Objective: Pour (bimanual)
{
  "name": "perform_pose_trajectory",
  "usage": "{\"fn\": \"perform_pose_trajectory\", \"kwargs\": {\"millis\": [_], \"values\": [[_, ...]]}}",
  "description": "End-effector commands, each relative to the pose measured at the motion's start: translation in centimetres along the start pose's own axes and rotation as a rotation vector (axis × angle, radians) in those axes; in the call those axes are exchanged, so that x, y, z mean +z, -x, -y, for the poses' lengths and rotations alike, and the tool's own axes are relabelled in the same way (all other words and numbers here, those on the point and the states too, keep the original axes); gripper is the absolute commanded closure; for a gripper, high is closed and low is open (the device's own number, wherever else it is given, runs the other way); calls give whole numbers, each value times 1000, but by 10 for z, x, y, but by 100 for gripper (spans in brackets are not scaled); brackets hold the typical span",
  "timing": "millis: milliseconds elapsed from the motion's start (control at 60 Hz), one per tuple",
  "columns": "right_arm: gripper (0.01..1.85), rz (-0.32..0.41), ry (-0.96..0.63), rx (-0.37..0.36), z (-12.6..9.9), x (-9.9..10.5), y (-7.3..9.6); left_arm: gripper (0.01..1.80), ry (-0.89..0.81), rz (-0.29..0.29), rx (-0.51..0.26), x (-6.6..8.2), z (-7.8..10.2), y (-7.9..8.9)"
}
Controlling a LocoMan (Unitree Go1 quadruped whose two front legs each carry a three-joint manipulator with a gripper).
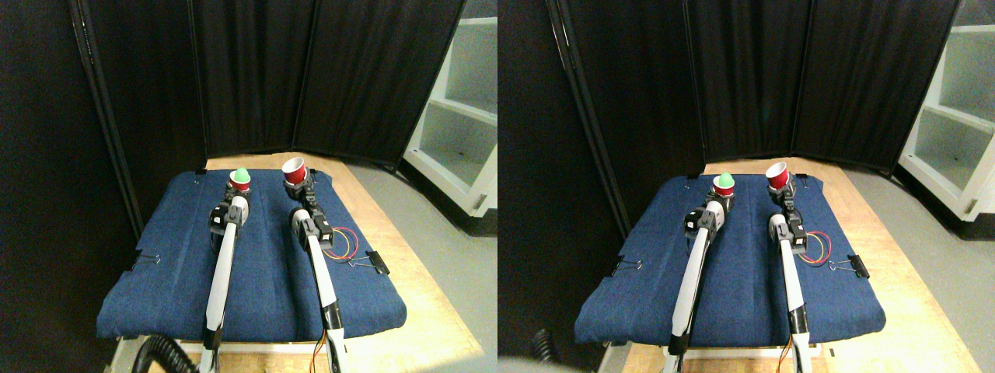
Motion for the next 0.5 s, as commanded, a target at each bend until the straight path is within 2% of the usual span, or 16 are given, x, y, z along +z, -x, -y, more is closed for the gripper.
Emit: {"fn": "perform_pose_trajectory", "kwargs": {"millis": [17,67,333,367,500], "values": [[138,20,-17,22,9,1,-2,148,2,14,-39,2,4,-5],[139,40,-40,-9,13,-1,1,148,9,14,-37,2,2,-6],[140,53,-87,-45,34,-10,1,148,19,36,-31,6,-15,-10],[141,72,-82,-56,36,-12,2,148,22,40,-28,7,-18,-9],[140,62,-95,-81,40,-19,2,148,21,63,-19,8,-29,-8]]}}
